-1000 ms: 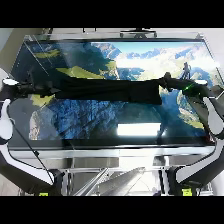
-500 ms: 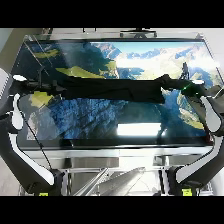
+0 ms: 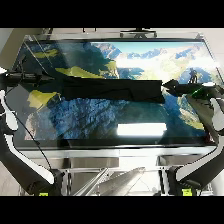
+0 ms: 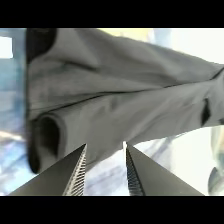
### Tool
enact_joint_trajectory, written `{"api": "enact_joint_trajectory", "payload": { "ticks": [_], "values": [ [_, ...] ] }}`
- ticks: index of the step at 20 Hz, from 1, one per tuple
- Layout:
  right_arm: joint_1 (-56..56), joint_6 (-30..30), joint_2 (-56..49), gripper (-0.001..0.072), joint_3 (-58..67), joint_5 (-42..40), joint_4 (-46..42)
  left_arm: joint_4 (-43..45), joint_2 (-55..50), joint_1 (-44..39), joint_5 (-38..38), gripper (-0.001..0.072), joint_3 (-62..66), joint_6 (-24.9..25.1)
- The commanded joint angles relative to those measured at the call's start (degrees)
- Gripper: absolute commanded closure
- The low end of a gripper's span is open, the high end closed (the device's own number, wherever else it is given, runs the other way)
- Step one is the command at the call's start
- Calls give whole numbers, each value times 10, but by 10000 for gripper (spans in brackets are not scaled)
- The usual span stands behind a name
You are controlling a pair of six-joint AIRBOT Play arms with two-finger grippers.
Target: Fold the shirts.
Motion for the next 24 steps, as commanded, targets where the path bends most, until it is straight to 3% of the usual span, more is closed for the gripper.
{"api": "enact_joint_trajectory", "payload": {
  "ticks": [1, 3, 5, 6, 7, 14, 20, 24],
  "values": [
    [22, 15, -19, 73, 1, 8, -12, -13, 5, -12, 9, 702, -8, -2],
    [43, 15, -24, 83, 2, 5, -12, -12, 5, -29, 8, 706, 5, -2],
    [59, 18, -28, 310, 2, -3, -9, -12, 5, -53, 6, 706, 20, 1],
    [62, 17, -28, 467, 2, -2, -8, -12, 6, -69, 7, 706, 20, 4],
    [62, 19, -28, 697, 4, 7, -4, -7, 6, -85, 7, 706, 20, 5],
    [58, 60, 44, 699, 91, 103, 7, 8, 5, -245, 42, 706, -14, 4],
    [79, 102, 99, 699, 193, 150, 41, 56, -2, -430, 326, 706, -85, -24],
    [110, 112, 99, 699, 232, 191, 111, 59, -76, -501, 344, 706, 5, -40]
  ]
}}
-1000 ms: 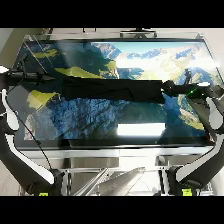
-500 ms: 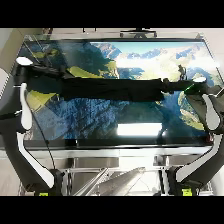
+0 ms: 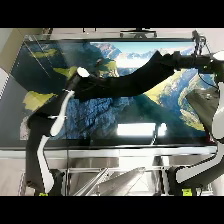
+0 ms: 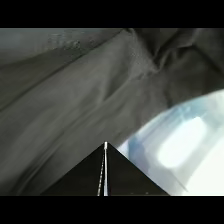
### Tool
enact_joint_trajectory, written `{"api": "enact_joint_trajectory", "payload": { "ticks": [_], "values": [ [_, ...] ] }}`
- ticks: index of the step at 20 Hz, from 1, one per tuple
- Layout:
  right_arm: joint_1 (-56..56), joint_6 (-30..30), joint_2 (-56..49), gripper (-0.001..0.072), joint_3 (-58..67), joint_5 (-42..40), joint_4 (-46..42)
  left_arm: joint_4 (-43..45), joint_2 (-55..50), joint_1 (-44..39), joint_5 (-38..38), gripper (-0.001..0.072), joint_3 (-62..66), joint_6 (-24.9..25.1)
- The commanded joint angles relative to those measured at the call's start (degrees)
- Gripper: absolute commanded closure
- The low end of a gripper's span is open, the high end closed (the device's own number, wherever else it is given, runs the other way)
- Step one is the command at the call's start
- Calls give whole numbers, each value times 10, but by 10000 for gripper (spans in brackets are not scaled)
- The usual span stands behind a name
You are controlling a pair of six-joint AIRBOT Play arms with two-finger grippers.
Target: Fold the shirts.
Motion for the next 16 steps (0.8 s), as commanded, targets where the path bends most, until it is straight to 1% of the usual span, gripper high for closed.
{"api": "enact_joint_trajectory", "payload": {
  "ticks": [1, 3, 4, 5, 7, 10, 12, 13, 14, 16],
  "values": [
    [29, 11, 6, 698, 29, 31, 58, 13, -59, -59, 56, 706, 63, -42],
    [49, 15, 6, 698, 30, 32, 57, 5, -76, -62, 68, 705, 70, -62],
    [59, 15, 6, 698, 30, 31, 57, 1, -75, -58, 69, 705, 59, -62],
    [68, 18, 6, 698, 30, 28, 57, 1, -72, -51, 55, 705, 54, -62],
    [86, 21, 6, 698, 30, 12, 48, 1, -50, -22, -23, 705, 55, -61],
    [118, 24, 0, 698, 30, -31, 45, 1, 35, 58, -187, 705, 55, -60],
    [164, 23, -9, 698, 30, -95, 55, 1, 111, 130, -285, 705, 54, -60],
    [195, 19, -17, 698, 30, -137, 69, 1, 144, 164, -311, 705, 54, -60],
    [232, 4, -28, 697, 30, -187, 86, 1, 172, 195, -329, 705, 54, -60],
    [326, -26, -65, 698, 30, -316, 115, 1, 219, 248, -342, 705, 51, -60]
  ]
}}
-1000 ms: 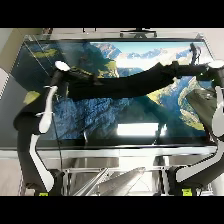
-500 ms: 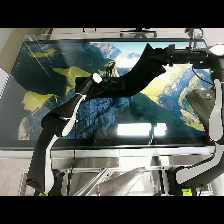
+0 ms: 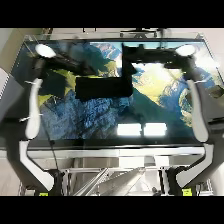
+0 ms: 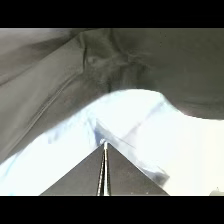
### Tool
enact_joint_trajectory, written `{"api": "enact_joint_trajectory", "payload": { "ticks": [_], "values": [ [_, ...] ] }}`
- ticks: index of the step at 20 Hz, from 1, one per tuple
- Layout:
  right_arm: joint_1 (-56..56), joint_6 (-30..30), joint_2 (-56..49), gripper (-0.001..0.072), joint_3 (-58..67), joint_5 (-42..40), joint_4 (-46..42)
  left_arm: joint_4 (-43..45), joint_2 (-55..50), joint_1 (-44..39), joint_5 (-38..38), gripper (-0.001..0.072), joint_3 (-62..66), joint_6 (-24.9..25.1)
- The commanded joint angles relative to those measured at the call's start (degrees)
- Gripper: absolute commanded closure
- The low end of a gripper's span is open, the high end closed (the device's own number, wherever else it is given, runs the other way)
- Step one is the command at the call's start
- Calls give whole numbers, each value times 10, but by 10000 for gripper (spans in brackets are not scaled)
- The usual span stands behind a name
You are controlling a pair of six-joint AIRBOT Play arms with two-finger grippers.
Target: Fold the shirts.
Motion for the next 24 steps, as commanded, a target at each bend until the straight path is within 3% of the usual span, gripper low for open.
{"api": "enact_joint_trajectory", "payload": {
  "ticks": [1, 3, 4, 5, 6, 7, 11, 12, 13, 14, 15, 18, 20, 21, 24],
  "values": [
    [146, -52, -57, 697, 0, -219, 50, 0, 93, 94, -70, 705, -17, 0],
    [240, -94, -116, 696, 0, -362, 72, 0, 135, 123, -35, 705, -64, 12],
    [278, -113, -143, 658, 0, -435, 89, 0, 151, 131, -23, 705, -87, 18],
    [309, -115, -168, 386, 1, -491, 128, 0, 166, 136, -16, 704, -111, 27],
    [334, -115, -186, 34, 1, -523, 163, 0, 177, 139, -14, 704, -134, 37],
    [346, -115, -191, 4, 1, -525, 172, 0, 188, 138, -12, 705, -155, 42],
    [323, -205, -161, 20, 2, -438, 165, 0, 223, 138, 28, 705, -221, 56],
    [301, -211, -147, 209, 2, -388, 148, 0, 229, 138, 34, 704, -230, 56],
    [275, -211, -133, 539, 2, -326, 116, 0, 234, 138, 35, 704, -237, 56],
    [244, -195, -118, 563, 2, -263, 84, 0, 238, 138, 33, 704, -241, 56],
    [210, -155, -104, 470, 2, -206, 41, 0, 242, 138, 30, 705, -244, 56],
    [110, 4, -68, 429, 2, -45, -151, 0, 253, 138, 28, 704, -258, 56],
    [50, 85, -59, 47, 2, 49, -229, 0, 262, 138, 29, 704, -275, 56],
    [21, 112, -61, 10, 2, 80, -251, 0, 264, 138, 29, 704, -283, 56],
    [-26, 139, -84, 9, 0, 69, -272, 0, 264, 138, 29, 704, -300, 56]
  ]
}}
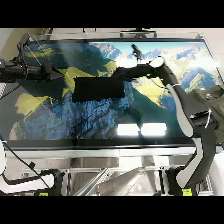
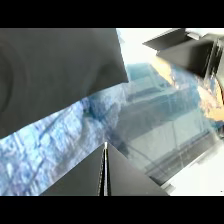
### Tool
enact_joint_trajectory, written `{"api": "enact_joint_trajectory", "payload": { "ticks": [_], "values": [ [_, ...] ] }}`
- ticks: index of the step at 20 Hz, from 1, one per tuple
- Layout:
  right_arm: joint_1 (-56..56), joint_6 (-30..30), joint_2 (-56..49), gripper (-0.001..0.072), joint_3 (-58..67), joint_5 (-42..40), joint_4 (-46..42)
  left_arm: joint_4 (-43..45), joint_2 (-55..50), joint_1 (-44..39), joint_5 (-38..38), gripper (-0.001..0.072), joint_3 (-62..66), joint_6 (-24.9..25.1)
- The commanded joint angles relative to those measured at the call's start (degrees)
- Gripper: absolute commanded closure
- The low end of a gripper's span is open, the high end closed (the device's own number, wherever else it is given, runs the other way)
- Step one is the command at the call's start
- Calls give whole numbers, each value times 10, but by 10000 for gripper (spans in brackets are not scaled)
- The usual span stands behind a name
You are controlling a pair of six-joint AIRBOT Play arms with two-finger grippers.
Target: Fold the shirts.
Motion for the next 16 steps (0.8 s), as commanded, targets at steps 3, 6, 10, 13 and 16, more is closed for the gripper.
{"api": "enact_joint_trajectory", "payload": {
  "ticks": [3, 6, 10, 13, 16],
  "values": [
    [-58, 79, -50, 9, -1, 16, -57, 1, 4, 0, 0, 704, -24, 11],
    [-55, 76, -100, 9, -1, -9, 6, 1, 4, 0, 0, 704, -24, 19],
    [-43, 10, -143, 10, -1, -20, 136, 1, 4, 0, 2, 704, -24, 39],
    [-19, 7, -151, 12, -1, -51, 149, 1, 4, 0, 2, 704, -24, 43],
    [3, -10, -151, 169, 0, -63, 149, 1, 4, 0, 2, 704, -24, 51]
  ]
}}
